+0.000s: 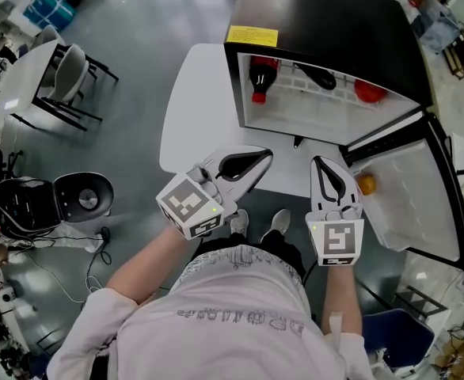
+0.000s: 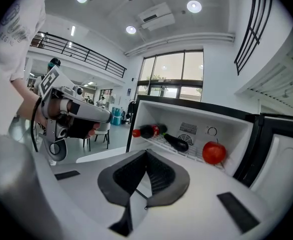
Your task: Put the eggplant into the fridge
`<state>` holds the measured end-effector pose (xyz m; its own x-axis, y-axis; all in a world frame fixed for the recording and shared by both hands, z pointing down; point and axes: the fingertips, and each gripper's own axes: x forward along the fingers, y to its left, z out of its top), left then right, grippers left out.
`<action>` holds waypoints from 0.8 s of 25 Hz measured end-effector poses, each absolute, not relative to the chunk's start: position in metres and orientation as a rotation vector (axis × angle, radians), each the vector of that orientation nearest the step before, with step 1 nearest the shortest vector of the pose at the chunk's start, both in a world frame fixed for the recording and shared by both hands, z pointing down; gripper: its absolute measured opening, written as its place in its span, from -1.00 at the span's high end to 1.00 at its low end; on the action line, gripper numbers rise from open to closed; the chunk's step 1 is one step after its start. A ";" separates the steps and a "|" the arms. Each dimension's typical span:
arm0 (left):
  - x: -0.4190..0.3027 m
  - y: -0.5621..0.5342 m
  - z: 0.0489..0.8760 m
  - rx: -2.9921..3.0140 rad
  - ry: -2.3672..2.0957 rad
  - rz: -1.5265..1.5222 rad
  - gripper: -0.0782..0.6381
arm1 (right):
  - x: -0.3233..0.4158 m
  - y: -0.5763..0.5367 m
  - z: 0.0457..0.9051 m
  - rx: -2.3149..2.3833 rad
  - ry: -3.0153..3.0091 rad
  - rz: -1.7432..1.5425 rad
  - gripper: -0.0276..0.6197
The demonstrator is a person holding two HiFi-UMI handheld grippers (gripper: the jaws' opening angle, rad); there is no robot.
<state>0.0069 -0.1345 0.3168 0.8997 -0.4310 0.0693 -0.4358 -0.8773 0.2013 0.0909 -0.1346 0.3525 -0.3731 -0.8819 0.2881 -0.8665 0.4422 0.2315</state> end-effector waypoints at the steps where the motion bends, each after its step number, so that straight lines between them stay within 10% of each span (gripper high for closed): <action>1: 0.008 -0.135 0.317 2.852 -0.659 0.033 0.76 | 0.091 -0.135 0.353 1.482 -2.330 -0.056 0.90; 20: 0.017 -0.142 0.317 2.842 -0.675 0.031 0.76 | 0.098 -0.142 0.358 1.458 -2.330 -0.050 0.90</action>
<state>0.0169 -0.1422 0.3172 0.8942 -0.4421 0.0707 -0.4467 -0.8703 0.2075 0.0984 -0.1419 0.3580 -0.3828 -0.8720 0.3051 -0.8579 0.4581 0.2326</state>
